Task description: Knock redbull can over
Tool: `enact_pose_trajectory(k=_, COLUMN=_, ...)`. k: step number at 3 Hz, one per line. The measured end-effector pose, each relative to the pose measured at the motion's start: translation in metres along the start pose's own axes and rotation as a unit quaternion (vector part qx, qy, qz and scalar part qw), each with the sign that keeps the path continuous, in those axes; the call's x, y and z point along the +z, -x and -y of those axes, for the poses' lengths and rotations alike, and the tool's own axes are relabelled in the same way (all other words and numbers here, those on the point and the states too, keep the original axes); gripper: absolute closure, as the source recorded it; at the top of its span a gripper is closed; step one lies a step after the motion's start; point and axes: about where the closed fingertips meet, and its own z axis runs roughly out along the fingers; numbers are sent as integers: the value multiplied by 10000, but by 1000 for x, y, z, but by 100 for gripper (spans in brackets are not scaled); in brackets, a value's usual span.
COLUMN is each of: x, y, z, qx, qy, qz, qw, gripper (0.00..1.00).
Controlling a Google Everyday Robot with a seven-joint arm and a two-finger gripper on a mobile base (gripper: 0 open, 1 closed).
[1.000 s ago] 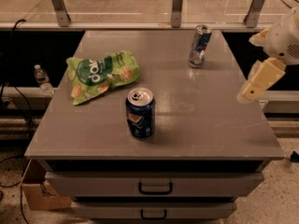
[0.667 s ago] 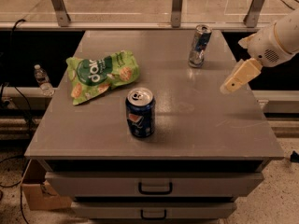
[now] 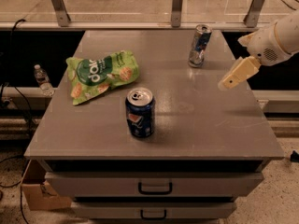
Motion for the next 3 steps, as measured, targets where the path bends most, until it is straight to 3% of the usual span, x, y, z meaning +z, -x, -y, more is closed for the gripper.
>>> enact_pose_trajectory(k=1, x=1, y=18, z=22, qx=162, qy=-230, qz=415, qw=9987, gripper=0)
enact_pose_trajectory(k=2, x=4, y=28, z=41, qx=429, qy=-591, qz=624, qw=9954, gripper=0)
enact_pose_trajectory(k=3, x=15, y=27, z=58, qx=900, qy=-978, qz=767, qw=9881, gripper=0)
